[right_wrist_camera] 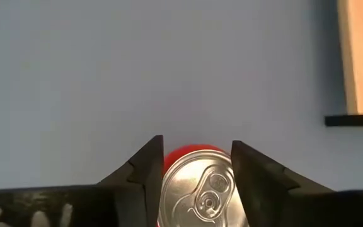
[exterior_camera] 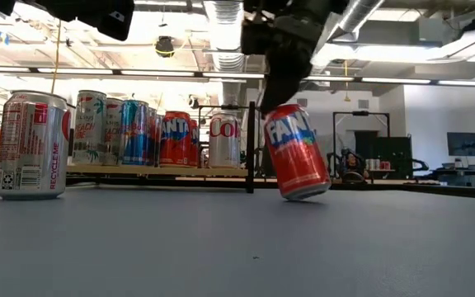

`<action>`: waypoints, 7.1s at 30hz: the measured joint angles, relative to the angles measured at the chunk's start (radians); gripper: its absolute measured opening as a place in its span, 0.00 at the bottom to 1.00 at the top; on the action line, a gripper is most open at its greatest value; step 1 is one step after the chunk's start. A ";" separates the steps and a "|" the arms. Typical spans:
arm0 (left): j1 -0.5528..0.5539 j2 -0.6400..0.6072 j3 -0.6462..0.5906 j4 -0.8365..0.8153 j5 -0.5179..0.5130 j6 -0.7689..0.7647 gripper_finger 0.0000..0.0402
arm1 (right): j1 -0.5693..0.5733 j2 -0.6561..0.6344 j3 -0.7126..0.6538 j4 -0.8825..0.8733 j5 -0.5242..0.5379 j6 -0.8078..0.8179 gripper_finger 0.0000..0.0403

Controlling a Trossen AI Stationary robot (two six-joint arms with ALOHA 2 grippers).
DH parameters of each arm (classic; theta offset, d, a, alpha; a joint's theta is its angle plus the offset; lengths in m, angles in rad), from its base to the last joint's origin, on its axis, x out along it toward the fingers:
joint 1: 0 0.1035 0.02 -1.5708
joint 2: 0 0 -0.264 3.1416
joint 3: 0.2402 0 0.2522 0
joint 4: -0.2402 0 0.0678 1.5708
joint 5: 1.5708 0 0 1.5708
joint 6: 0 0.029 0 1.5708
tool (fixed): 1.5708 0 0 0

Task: Place canned beverage on shelf
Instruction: Put the red soda can on the shelf aligned with the other orange soda can

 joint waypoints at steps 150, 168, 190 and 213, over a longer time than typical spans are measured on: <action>0.264 0.235 0.031 0.031 -0.253 -0.317 0.70 | 0.038 0.311 -0.448 1.573 0.317 0.041 0.65; 0.264 0.350 0.031 0.058 -0.330 -0.384 0.70 | 0.038 0.311 -0.448 1.573 0.316 -0.017 0.65; 0.265 0.349 0.031 0.068 -0.278 -0.305 0.76 | 0.037 0.310 -0.448 1.571 0.315 -0.019 0.65; 0.265 0.358 0.031 -0.020 -0.345 -0.377 0.92 | 0.037 0.310 -0.448 1.571 0.315 -0.019 0.65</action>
